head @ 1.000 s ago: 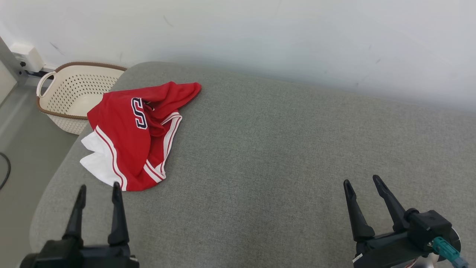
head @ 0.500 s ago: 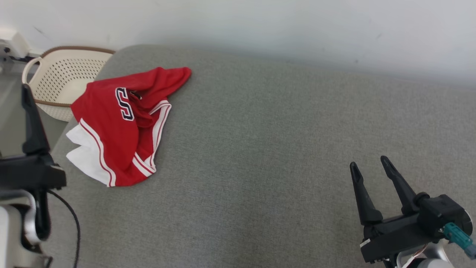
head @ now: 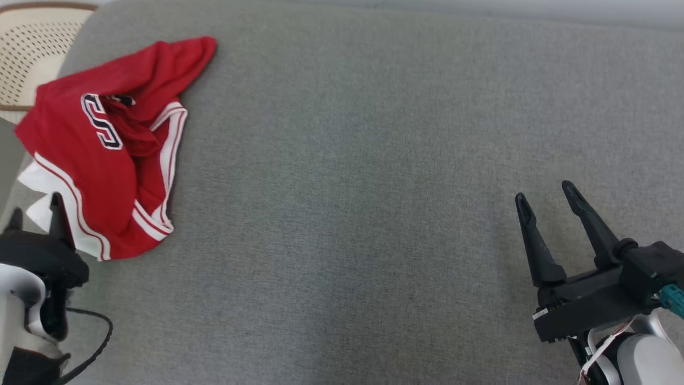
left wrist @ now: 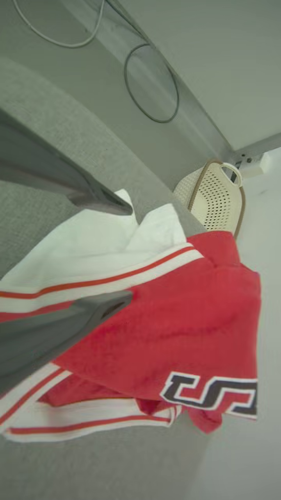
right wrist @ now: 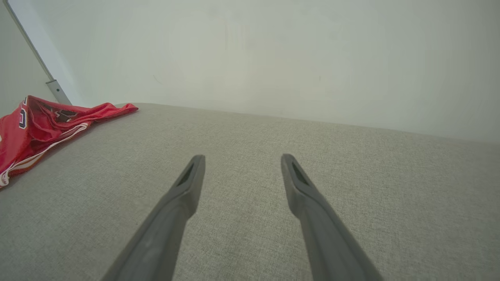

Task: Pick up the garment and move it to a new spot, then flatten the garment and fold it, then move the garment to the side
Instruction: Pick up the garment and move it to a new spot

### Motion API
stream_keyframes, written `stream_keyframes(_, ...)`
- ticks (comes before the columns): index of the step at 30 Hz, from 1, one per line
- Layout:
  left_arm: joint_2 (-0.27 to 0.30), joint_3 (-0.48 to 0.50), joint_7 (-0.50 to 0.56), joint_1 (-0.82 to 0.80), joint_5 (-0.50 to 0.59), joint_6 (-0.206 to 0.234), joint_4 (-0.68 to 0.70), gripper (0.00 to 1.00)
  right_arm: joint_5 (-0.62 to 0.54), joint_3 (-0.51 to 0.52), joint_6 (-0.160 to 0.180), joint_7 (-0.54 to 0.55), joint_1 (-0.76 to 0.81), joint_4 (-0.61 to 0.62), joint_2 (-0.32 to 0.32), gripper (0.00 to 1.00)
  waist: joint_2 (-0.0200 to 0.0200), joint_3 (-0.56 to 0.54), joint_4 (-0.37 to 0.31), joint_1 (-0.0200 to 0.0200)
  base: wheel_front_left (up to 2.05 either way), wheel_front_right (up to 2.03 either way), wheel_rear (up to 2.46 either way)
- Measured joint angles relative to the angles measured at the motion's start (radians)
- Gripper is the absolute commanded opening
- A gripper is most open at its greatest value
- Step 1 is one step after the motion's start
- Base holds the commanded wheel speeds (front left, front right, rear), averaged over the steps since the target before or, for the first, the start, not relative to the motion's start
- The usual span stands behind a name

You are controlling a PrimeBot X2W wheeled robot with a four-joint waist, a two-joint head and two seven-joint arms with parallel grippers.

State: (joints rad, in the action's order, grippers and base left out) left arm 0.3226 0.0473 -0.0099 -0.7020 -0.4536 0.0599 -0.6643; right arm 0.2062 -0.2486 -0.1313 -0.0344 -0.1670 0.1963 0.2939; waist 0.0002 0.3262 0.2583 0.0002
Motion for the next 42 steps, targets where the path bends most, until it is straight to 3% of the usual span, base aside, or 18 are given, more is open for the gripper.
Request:
stream_keyframes(11,-0.024,0.016,-0.002,-0.089,-0.068,-0.06,-0.296,0.98,0.014,-0.014,0.0,0.008,-0.048,0.012,0.034,1.0,0.0,0.114,-0.043,-0.0001,0.0,0.0,0.0)
stream_keyframes(12,-0.019,0.018,-0.022,-0.103,-0.071,-0.068,-0.326,0.13,0.014,-0.007,0.0,0.008,-0.048,0.011,0.037,1.0,0.0,0.123,-0.052,-0.0002,0.0,0.0,0.0)
stream_keyframes(13,-0.019,0.018,-0.034,-0.109,-0.072,-0.07,-0.338,0.0,0.014,-0.003,0.0,0.008,-0.048,0.011,0.038,1.0,0.0,0.127,-0.056,-0.0003,0.0,0.0,0.0)
stream_keyframes(20,-0.017,0.003,-0.155,-0.134,-0.053,-0.071,-0.385,0.0,0.016,0.014,0.0,0.007,-0.029,0.001,0.028,1.0,0.0,0.11,-0.055,-0.0002,0.0,0.0,0.0)
stream_keyframes(26,0.011,0.003,-0.241,-0.162,-0.01,-0.019,-0.284,0.0,0.021,0.012,0.0,-0.001,-0.008,-0.019,0.005,1.0,0.0,0.05,-0.038,-0.0002,0.0,0.0,0.0)
stream_keyframes(32,0.027,-0.004,-0.248,-0.125,0.066,0.043,-0.019,0.0,0.022,0.016,0.0,-0.015,0.004,-0.037,-0.023,1.0,0.0,-0.017,-0.029,-0.0003,0.0,0.0,0.0)
stream_keyframes(41,-0.006,-0.098,-0.223,0.074,0.188,0.122,0.497,0.0,0.02,0.027,0.0,-0.04,0.019,-0.063,-0.07,1.0,-0.0001,-0.099,-0.052,-0.0004,0.0,0.0,0.0)
stream_keyframes(42,-0.006,-0.098,-0.223,0.074,0.188,0.122,0.497,0.0,0.02,0.027,0.0,-0.04,0.019,-0.063,-0.07,1.0,-0.0001,-0.099,-0.052,-0.0004,0.0,0.0,0.0)
